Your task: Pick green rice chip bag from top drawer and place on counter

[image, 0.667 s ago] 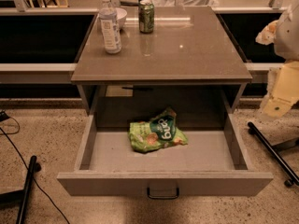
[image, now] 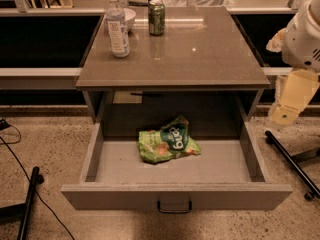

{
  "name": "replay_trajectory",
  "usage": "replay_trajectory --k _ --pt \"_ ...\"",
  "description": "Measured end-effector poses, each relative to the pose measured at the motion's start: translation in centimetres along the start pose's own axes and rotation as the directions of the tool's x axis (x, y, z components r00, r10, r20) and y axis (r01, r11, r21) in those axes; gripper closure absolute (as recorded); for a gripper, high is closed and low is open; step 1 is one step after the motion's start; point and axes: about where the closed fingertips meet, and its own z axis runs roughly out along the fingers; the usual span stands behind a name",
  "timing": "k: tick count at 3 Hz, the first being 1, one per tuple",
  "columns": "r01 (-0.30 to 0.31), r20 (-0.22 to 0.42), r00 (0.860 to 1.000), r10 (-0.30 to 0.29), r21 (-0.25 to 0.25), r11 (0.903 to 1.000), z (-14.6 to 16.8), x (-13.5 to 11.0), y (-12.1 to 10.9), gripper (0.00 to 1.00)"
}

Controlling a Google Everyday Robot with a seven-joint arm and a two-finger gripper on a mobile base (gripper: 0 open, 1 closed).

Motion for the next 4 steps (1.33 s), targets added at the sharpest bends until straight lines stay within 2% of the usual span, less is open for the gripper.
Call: replay_trajectory --k 1,2,3,4 --pt "0.036 0.067 0.997 -0.030 -0.085 0.9957 6.2 -0.8 1.1 0.00" --pt "0.114 0.171 0.982 -0.084 -0.176 0.9777 16.0 -2.4 4.2 0.00" --pt "0.122 0.194 0.977 -0.094 -0.137 0.9830 17.5 -3.4 3.5 0.00" --pt "0.168 0.203 0.969 -0.138 -0.140 0.9757 17.8 -4.6 3.8 0.00"
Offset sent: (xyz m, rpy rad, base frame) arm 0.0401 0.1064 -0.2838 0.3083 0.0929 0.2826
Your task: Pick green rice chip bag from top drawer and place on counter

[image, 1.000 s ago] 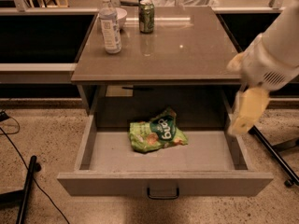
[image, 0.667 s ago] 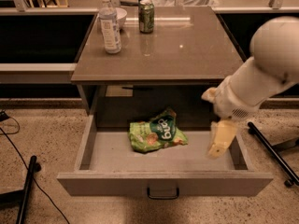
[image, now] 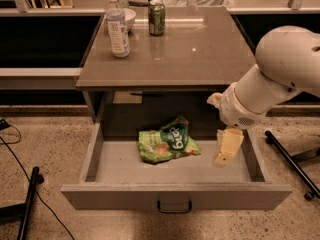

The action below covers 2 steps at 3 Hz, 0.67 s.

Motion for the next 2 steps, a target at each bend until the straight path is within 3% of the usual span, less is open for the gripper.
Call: replay_trajectory --k 1,2 --pt "0.129 -0.005 0.992 -0.129 -0.003 0.9916 5.1 -2.2 -0.9 0.00" --pt "0.239 -0.004 0.971 -0.239 0.062 0.9692 12.7 -4.4 -4.4 0.00"
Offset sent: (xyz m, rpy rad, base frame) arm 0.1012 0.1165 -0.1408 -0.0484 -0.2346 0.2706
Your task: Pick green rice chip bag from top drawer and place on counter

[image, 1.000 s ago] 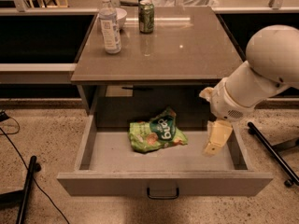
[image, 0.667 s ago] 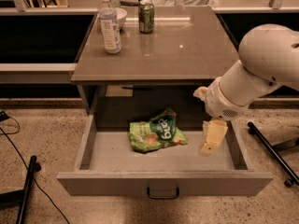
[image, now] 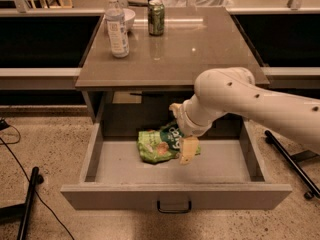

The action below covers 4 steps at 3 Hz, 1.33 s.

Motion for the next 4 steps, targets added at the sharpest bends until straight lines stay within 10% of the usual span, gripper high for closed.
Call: replay_trajectory --k 1,4 --pt "0.026 0.007 1.000 -0.027 0.032 0.9991 3.1 -0.3 -2.3 0.00" --pt "0.056 0.039 0.998 -0.050 -0.170 0.9837 11.5 0.2 -0.4 0.29"
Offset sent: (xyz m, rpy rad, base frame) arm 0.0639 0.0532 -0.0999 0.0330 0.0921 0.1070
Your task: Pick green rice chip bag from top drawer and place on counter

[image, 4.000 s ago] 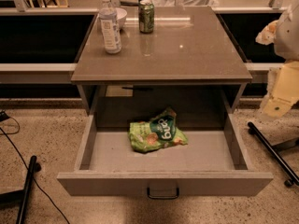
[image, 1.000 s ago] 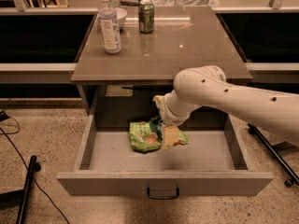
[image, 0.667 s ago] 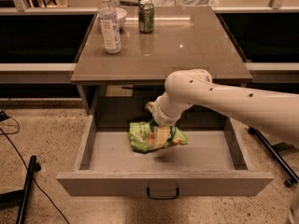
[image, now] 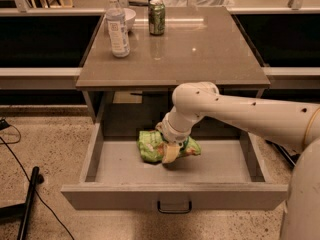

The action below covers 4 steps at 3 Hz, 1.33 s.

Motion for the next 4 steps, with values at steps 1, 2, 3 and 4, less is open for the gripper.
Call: replay_trajectory --k 1,2,3,4 --pt "0.002 0.004 1.000 -0.002 -0.006 1.0000 -0.2 -0.1 0.3 0.46" --pt "0.033 0.055 0.998 -0.036 0.066 0.9973 -4.2 -1.7 0.8 0.70" --pt "0.051 0.095 0.993 -0.074 0.222 0.9738 -12.4 -2.2 2.0 0.93" --pt "0.045 0.087 0.993 -0.082 0.358 0.9327 -20.4 -2.6 3.5 1.00"
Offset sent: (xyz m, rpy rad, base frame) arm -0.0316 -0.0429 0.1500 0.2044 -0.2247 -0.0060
